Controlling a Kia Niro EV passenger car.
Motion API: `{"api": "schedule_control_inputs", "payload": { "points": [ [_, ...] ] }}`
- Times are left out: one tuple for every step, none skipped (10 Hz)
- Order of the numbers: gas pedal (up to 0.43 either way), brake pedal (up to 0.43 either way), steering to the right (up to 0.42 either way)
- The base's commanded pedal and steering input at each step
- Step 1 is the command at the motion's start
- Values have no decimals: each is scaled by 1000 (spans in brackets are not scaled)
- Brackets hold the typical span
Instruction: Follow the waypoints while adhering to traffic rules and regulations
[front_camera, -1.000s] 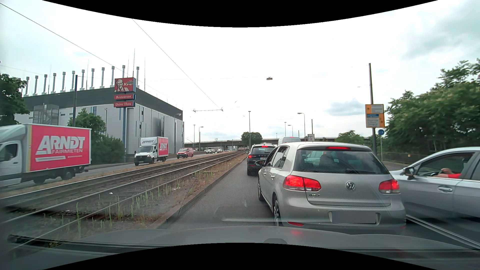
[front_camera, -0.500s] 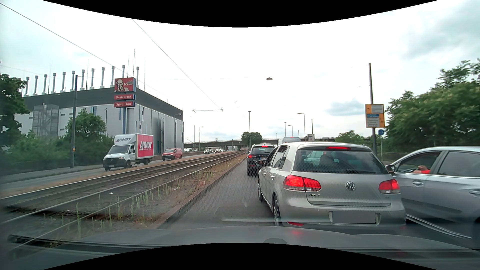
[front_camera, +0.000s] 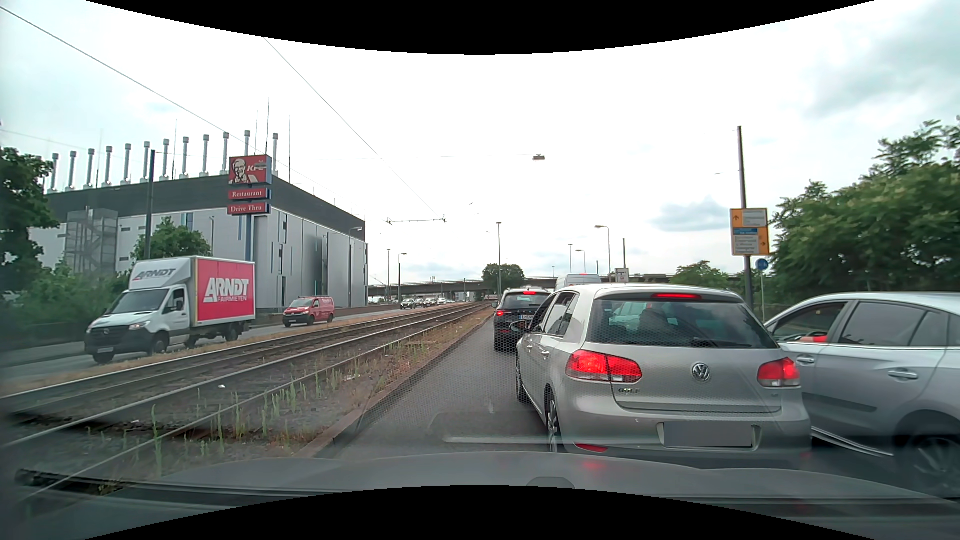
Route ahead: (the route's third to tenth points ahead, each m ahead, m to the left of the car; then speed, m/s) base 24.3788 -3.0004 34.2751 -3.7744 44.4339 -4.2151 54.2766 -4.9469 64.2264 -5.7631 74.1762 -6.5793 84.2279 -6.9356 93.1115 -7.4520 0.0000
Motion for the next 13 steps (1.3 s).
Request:
{"api": "schedule_control_inputs", "payload": {
  "points": [
    [0,244,1],
    [0,244,1],
    [0,244,1],
    [0,244,1],
    [0,244,1],
    [0,244,1],
    [0,244,1],
    [0,244,1],
    [0,244,1],
    [0,244,1],
    [0,244,1],
    [0,244,1],
    [0,244,1]
  ]
}}
